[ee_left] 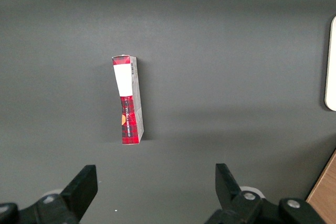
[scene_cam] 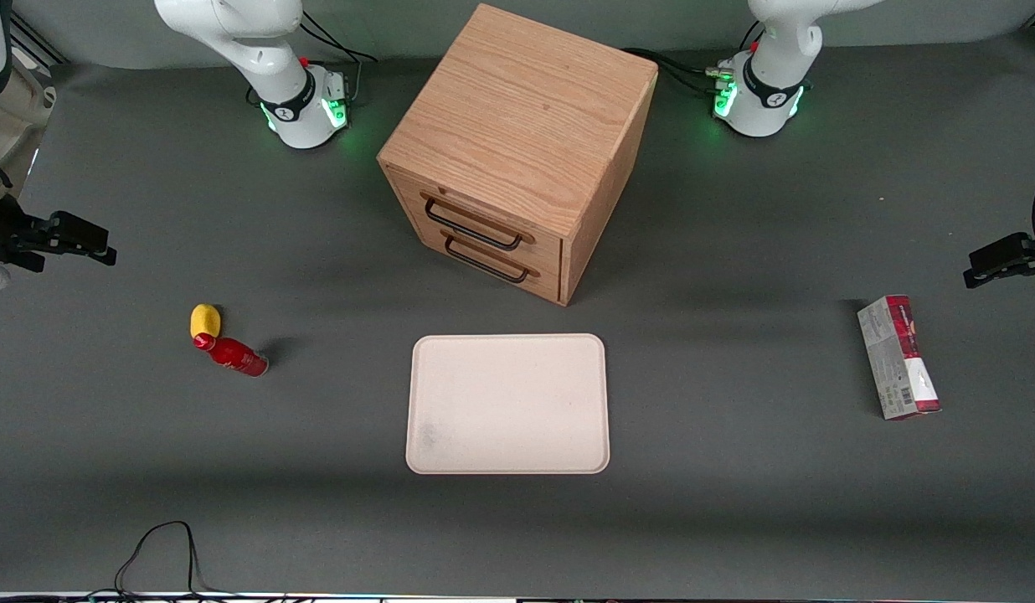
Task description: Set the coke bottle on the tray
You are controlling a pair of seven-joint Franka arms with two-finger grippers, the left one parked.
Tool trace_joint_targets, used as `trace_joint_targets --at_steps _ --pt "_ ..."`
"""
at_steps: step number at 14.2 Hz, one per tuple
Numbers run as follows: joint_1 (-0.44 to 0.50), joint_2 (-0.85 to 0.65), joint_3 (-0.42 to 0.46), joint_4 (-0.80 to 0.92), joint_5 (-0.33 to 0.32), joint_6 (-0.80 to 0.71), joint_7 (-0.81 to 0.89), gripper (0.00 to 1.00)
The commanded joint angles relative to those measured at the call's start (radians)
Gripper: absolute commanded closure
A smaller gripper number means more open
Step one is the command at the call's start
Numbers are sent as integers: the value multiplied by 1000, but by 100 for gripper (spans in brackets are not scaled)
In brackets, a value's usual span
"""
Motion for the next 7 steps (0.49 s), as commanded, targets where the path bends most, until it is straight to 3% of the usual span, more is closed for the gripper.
trace_joint_targets --at_steps 1,7 --pt "-22 89 -2 86 16 -18 -44 0" --pt "-25 100 -5 57 28 9 -44 0"
